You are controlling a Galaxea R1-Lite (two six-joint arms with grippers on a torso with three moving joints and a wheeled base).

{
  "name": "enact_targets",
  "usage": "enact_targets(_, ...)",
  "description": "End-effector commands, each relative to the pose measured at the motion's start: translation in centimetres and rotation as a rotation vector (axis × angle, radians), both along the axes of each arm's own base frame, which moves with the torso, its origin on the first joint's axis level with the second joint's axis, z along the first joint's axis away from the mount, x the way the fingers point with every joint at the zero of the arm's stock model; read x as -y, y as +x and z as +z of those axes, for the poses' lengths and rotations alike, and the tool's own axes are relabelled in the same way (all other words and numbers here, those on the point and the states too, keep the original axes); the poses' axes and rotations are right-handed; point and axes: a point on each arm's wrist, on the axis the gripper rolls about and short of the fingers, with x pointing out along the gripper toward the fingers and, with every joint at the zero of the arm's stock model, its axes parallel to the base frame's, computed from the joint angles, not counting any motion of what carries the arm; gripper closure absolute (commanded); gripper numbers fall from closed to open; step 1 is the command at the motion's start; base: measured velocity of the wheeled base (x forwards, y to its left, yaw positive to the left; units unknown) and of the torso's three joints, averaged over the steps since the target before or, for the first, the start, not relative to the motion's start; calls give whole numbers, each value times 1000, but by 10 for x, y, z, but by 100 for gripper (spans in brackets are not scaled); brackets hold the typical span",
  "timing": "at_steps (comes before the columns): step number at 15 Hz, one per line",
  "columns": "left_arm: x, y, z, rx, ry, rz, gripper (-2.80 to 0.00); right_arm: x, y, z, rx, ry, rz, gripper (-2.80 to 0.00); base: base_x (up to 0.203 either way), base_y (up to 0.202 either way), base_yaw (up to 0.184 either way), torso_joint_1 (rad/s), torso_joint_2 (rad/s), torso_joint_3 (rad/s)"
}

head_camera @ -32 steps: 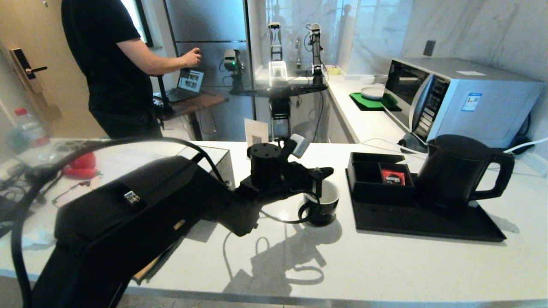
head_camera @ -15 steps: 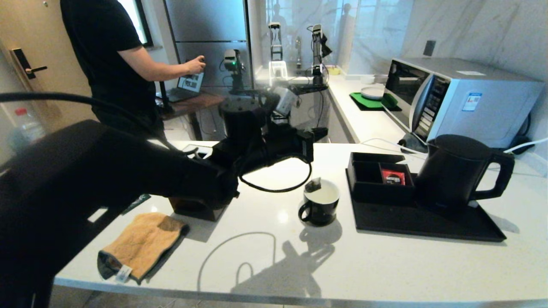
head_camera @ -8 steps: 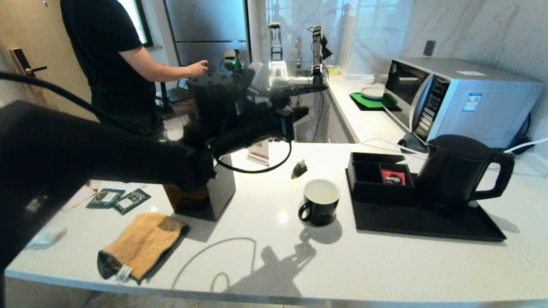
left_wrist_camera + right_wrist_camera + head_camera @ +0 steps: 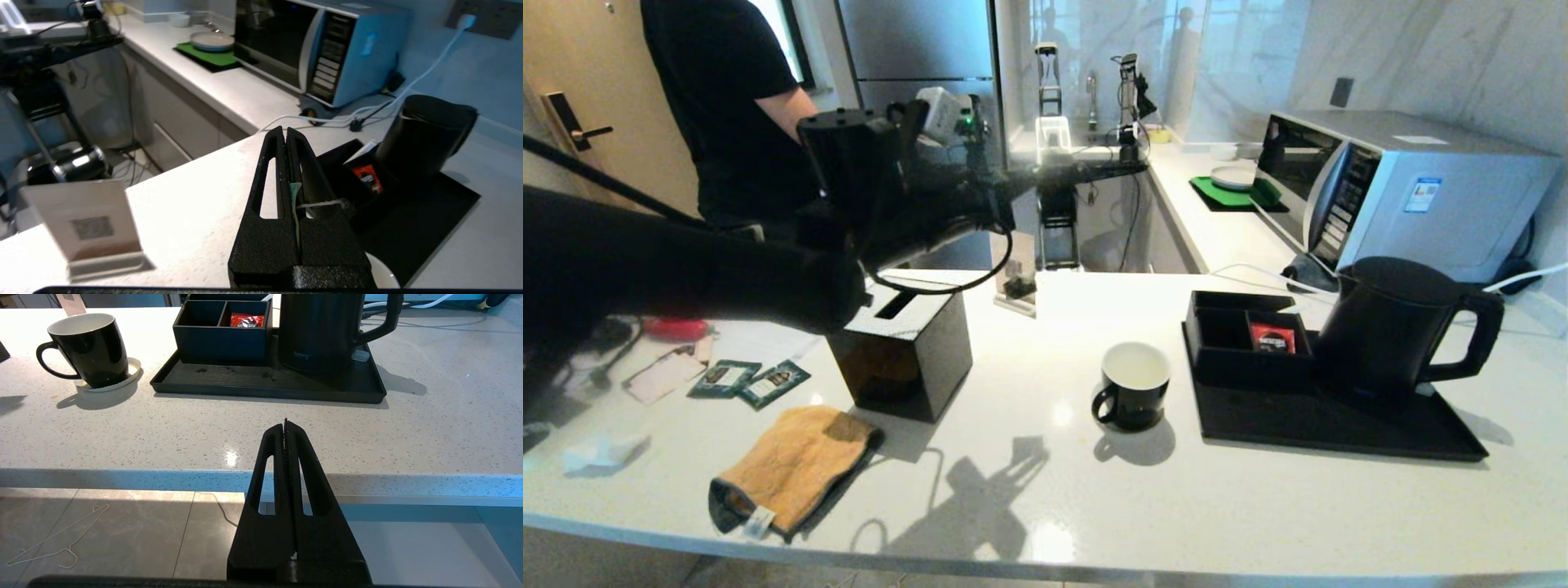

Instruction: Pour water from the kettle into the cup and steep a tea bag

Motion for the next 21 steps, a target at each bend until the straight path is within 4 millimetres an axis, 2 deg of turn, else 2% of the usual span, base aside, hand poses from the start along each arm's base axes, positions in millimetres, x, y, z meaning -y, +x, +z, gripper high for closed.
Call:
enact_targets(1,-14,6,0,0,-1,38,0,0,0,0,-1,0,0,0,0,0,0,0,0,0)
enact_targets(13,-76,27,-7,-36,6,226,0,0,0,0,-1,0,0,0,0,0,0,0,0,0)
enact_targets(21,-101,34,-13,-55,7,314,0,0,0,0,-1,0,0,0,0,0,0,0,0,0)
